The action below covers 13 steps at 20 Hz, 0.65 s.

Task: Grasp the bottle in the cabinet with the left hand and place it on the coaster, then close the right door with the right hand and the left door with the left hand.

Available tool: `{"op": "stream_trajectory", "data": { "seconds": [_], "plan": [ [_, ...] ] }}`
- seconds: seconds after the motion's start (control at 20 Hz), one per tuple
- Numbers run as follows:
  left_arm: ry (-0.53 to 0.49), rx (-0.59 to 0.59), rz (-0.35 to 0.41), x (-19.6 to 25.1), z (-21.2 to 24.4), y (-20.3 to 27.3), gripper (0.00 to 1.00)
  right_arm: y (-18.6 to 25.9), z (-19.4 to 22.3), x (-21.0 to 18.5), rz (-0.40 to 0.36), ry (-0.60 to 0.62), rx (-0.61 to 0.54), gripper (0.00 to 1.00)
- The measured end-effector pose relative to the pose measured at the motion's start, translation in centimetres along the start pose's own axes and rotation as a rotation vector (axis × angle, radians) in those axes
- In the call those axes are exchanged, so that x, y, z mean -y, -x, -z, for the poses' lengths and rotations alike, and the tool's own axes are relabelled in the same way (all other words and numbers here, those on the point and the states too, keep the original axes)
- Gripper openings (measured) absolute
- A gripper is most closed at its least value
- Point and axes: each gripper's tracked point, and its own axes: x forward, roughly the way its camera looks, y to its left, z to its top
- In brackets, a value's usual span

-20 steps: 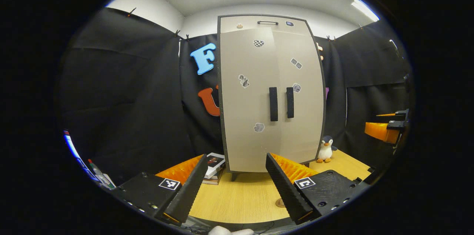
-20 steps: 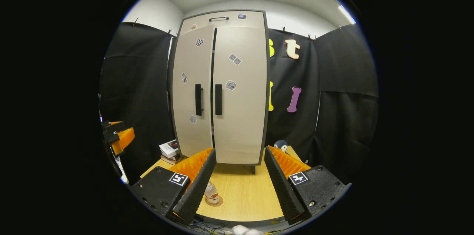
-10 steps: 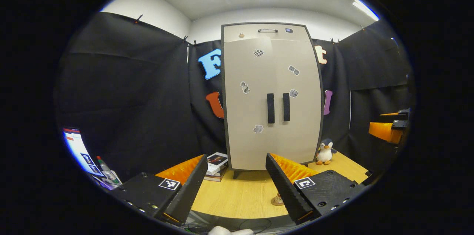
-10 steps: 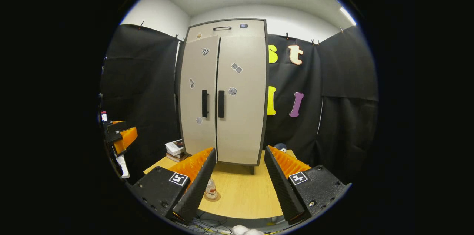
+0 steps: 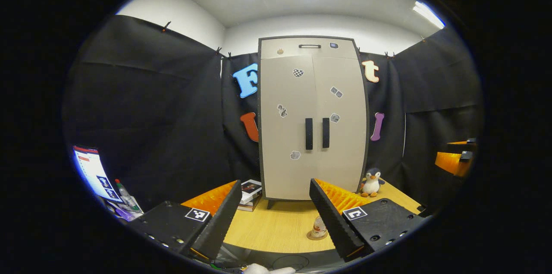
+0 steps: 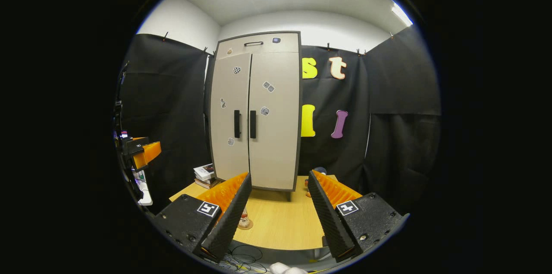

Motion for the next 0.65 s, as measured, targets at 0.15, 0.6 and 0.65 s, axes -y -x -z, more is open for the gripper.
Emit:
{"op": "stream_trajectory", "data": {
  "seconds": [0.15,0.6,0.65],
  "plan": [
    [-0.004,0.007,0.024,1.2,-0.3,0.9,0.96,0.9,-0.4,0.7,0.024,-0.007,0.01,0.81],
    [-0.017,-0.007,0.076,3.4,-0.3,3.2,0.96,3.9,-1.1,2.9,0.078,-0.023,0.038,0.81],
    [-0.017,-0.005,0.077,3.6,-0.4,3.5,0.96,4.2,-1.3,3.1,0.081,-0.024,0.042,0.81]
  ]
}}
